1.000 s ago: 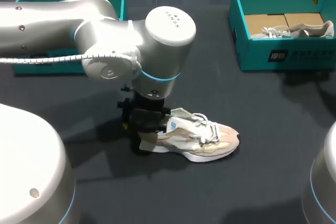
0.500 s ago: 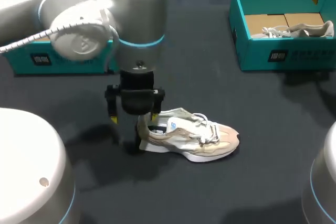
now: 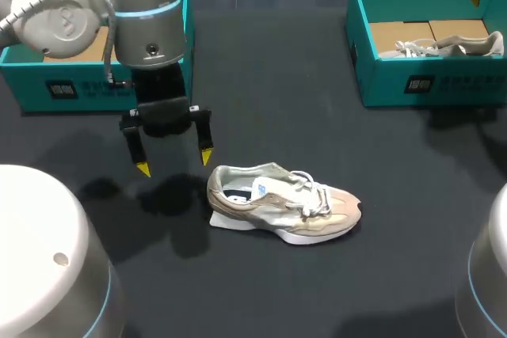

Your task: Take the shoe out of the shoebox, open the shoe tongue, remove and reinsert the insole, then place the shoe into the shoebox

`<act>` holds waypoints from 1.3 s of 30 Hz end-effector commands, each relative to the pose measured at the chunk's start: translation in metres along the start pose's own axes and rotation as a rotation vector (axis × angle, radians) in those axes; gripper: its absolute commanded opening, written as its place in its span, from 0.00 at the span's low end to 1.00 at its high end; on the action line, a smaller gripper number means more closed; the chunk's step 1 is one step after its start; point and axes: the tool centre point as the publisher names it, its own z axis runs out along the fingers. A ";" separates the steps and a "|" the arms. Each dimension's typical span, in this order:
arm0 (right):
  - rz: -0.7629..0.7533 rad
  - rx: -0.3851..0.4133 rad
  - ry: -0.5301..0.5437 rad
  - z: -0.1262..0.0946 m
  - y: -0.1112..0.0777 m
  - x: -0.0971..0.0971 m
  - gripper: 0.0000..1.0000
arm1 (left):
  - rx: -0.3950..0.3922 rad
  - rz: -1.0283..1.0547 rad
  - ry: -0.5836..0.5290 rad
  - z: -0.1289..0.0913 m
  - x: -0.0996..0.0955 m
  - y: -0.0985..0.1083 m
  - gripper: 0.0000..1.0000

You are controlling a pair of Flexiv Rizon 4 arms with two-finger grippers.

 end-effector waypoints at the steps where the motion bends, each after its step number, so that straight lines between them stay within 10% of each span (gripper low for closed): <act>1: 0.000 0.001 0.000 0.000 0.000 0.000 1.00 | 0.118 -0.139 -0.141 0.004 0.015 0.008 1.00; 6: 0.000 0.001 0.000 0.000 0.000 0.000 1.00 | 0.326 -0.328 -0.227 -0.010 0.027 0.019 1.00; 39: 0.000 0.001 0.000 0.000 0.000 0.000 1.00 | 0.496 -0.849 -0.664 0.067 0.024 0.024 1.00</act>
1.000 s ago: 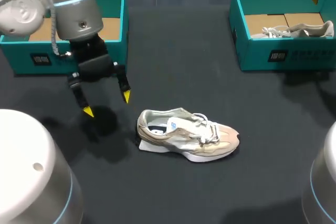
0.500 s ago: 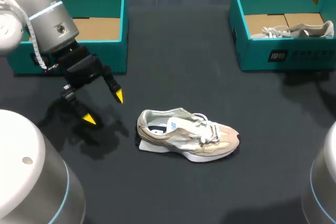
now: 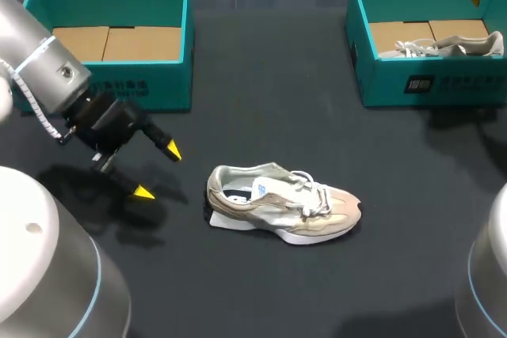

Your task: Take the shoe out of the shoebox, open the shoe tongue, remove and reinsert the insole, then place the shoe into the shoebox

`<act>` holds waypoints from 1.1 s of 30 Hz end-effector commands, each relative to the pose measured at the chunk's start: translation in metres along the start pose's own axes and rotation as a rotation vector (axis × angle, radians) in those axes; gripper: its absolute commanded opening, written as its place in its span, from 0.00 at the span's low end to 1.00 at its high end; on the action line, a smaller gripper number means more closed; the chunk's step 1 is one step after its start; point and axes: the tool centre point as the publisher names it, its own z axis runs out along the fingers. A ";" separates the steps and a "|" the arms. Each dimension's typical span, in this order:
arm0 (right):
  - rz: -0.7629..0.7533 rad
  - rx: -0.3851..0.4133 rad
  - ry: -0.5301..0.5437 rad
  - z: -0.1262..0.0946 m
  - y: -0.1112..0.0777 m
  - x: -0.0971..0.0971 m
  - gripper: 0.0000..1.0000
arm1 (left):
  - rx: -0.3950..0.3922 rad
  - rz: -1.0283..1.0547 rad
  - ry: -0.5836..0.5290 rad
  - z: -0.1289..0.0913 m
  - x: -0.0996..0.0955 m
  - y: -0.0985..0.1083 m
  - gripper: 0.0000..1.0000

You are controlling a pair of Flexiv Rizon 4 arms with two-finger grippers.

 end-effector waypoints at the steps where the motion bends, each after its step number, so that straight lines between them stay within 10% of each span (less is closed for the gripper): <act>1: 0.000 0.000 0.000 0.000 0.000 0.000 1.00 | 0.066 -0.061 -0.206 0.017 0.000 0.015 1.00; 11: 0.000 0.000 0.000 0.000 0.000 0.000 1.00 | 0.046 -0.076 -0.237 0.020 -0.001 0.016 1.00; 17: 0.000 0.000 0.000 0.000 0.000 0.000 1.00 | 0.207 -0.107 -0.248 0.036 -0.006 0.031 1.00; 33: 0.000 0.000 0.000 0.000 0.000 0.000 1.00 | 0.279 -0.145 -0.311 0.054 -0.020 0.043 1.00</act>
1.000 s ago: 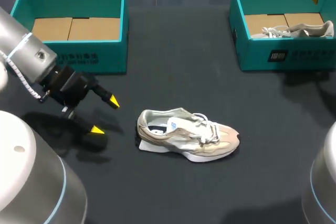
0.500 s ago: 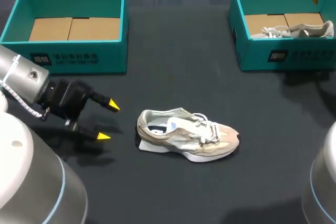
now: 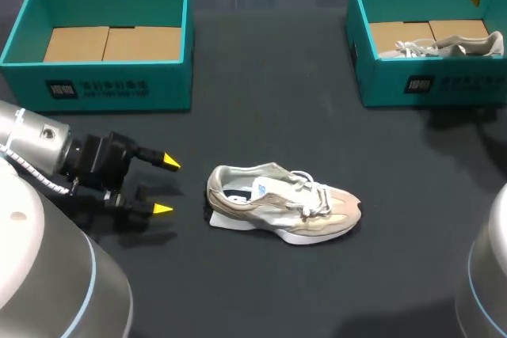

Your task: Take the shoe out of the shoebox, open the shoe tongue, remove and reinsert the insole, then place the shoe into the shoebox

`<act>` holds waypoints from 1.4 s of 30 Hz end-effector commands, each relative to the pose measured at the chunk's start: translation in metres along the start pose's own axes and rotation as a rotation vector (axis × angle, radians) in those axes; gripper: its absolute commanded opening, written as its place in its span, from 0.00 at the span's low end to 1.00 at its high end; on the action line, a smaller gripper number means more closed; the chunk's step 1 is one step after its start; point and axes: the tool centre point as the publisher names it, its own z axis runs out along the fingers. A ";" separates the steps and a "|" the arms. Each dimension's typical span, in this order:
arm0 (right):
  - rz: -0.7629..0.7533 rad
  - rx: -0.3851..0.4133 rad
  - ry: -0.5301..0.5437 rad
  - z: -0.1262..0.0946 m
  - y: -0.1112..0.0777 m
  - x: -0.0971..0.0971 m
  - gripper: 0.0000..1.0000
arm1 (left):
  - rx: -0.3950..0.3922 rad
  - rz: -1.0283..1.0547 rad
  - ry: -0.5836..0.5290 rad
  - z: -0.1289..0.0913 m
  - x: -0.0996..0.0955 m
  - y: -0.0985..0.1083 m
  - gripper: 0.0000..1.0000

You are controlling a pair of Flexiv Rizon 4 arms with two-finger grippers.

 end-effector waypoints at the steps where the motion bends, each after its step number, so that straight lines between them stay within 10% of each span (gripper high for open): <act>1: 0.000 0.001 0.000 0.000 0.000 0.000 1.00 | 0.076 -0.012 0.003 0.015 -0.006 0.015 1.00; 42: 0.000 0.001 0.000 0.000 0.000 0.000 1.00 | 0.174 -0.134 -0.020 0.060 -0.016 0.013 1.00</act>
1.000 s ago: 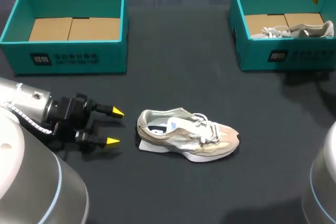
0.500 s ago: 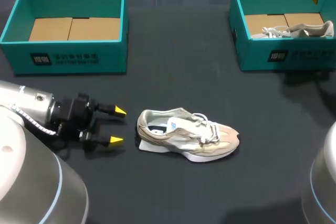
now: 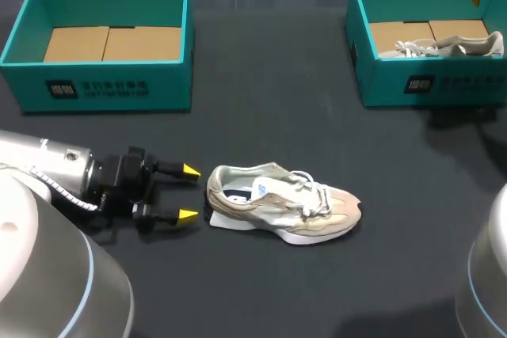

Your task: Take the shoe out of the shoebox, open the shoe tongue, remove and reinsert the insole, then place the shoe into the shoebox

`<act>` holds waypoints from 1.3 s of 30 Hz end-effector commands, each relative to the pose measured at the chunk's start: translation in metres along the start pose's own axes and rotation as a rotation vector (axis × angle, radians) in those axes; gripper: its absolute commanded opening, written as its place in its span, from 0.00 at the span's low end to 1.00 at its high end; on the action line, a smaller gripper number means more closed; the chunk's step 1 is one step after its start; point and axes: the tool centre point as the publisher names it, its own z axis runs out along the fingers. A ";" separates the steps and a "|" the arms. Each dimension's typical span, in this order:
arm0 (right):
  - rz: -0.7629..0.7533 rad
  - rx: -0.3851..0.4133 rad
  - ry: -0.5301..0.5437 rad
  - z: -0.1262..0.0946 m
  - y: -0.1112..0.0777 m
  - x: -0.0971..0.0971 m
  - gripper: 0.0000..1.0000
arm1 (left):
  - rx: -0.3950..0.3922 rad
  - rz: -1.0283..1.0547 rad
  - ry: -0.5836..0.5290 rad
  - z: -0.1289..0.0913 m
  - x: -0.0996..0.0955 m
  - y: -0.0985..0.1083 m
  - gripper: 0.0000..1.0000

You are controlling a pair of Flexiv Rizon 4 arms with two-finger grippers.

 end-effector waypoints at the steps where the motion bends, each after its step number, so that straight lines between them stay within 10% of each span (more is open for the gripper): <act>1: 0.000 0.001 0.000 0.000 0.000 0.000 1.00 | 0.001 -0.003 0.006 0.009 -0.006 0.001 1.00; 39: 0.000 0.001 0.000 0.000 0.000 0.000 1.00 | 0.005 0.016 0.063 0.042 0.000 -0.014 1.00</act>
